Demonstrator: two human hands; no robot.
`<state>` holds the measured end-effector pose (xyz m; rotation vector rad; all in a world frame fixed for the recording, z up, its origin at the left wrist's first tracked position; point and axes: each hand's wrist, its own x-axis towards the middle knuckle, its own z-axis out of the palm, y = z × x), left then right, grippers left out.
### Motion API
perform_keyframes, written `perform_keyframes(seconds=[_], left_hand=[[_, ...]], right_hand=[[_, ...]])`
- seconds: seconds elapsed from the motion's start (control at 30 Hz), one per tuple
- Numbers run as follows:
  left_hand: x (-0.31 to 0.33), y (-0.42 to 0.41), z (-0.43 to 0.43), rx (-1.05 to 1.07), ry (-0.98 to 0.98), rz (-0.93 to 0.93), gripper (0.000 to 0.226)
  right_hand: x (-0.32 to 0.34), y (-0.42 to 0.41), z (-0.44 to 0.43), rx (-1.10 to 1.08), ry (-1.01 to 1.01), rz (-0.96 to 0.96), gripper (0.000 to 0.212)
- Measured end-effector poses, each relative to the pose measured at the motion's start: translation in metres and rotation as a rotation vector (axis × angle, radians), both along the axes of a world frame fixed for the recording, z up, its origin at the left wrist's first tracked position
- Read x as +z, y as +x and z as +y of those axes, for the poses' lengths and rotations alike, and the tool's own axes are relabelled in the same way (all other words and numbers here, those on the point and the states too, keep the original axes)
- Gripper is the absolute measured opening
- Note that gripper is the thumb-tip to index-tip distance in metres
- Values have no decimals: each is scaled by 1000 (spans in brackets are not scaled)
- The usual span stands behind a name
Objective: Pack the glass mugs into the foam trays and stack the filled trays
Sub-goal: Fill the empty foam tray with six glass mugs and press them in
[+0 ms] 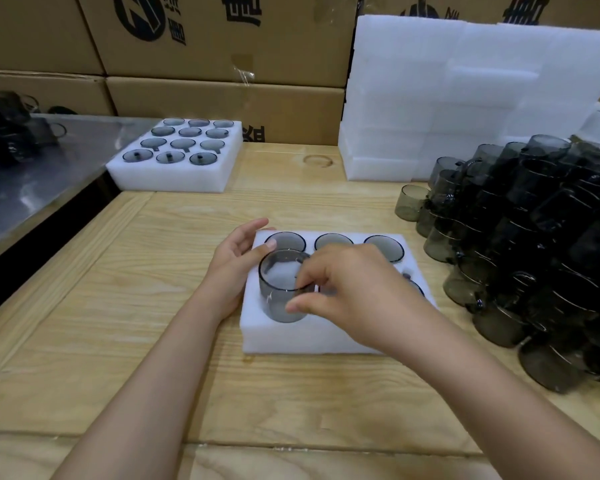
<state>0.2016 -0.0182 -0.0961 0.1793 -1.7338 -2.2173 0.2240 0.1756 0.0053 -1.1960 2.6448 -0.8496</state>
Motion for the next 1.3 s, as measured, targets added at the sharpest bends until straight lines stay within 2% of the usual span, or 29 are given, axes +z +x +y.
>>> perform_keyframes(seconds=[0.33,0.53,0.7,0.87,0.93,1.03,1.13,1.17,1.3], left_hand=[[1,2,0,-2,13,-11,44],[2,2,1,11,-11,-10,44],[7,6,5,-37,-89,-18,53],[17,21,8,-180,-139,26,93],[20,26,6,-201,-213,34,90],[21,30,8,-208,-258,4,78],[24,32,10,-221,-262,-18,79],[24,33,11,-236,-250,-26,80],[21,32,8,-257,-218,-31,85]], right_hand=[[-12,2,-14,-98,19,114,20],[-2,3,-16,-30,267,126,30],[9,-4,-24,-26,338,59,29],[6,-10,-21,11,328,63,29],[3,-13,-15,31,310,31,29],[5,-17,-8,-33,213,-66,41],[1,-28,-18,-229,-70,55,53],[-2,-31,-25,-244,-108,92,52],[-29,-38,-49,-149,126,-32,46]])
